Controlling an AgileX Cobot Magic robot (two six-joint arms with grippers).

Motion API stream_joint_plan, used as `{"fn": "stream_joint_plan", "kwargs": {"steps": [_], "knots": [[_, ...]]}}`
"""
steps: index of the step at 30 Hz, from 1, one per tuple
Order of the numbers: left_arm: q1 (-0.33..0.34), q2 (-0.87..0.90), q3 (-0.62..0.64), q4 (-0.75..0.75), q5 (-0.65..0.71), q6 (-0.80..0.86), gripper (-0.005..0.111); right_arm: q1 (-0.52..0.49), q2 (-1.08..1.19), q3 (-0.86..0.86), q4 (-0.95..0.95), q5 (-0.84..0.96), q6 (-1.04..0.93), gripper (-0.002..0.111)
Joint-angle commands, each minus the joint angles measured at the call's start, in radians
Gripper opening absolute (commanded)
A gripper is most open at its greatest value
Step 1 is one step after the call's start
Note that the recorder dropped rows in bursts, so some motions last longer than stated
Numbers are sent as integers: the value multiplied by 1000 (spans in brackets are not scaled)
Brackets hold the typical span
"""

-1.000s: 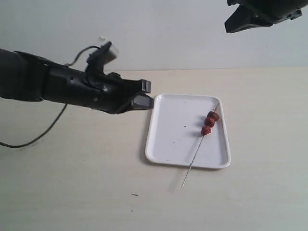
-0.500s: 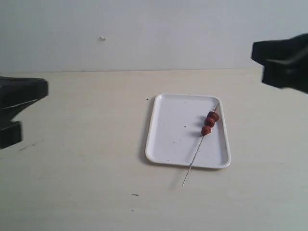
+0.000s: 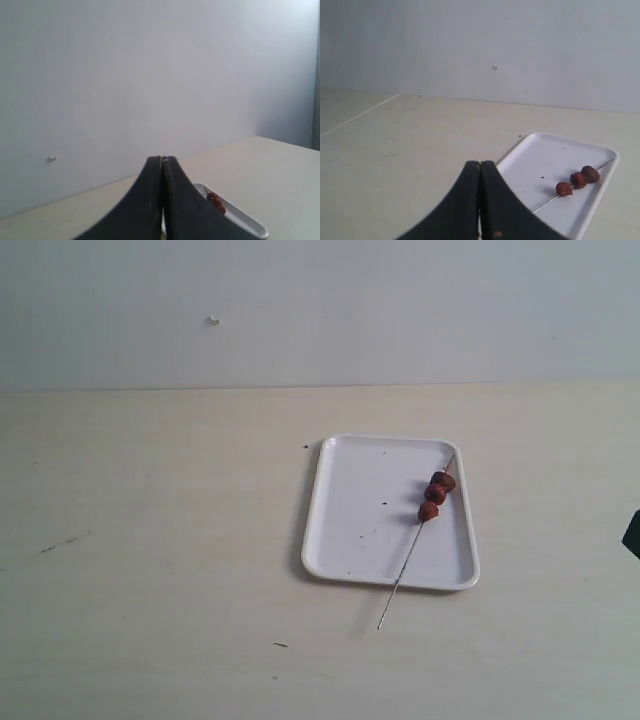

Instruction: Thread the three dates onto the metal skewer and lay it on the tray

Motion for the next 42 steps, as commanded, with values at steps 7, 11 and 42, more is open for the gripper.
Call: {"fn": "stream_joint_plan", "kwargs": {"steps": [7,11,42], "knots": [[0,-7,8,-10,-5,1,0,1,-8,4,1,7,-4,0],[0,-7,7,114,-9,-258,0,1,-8,4,3,7,-4,0],[198,-97,109,2120,216,-2218,0,1,-8,4,3,12,-4,0]]}}
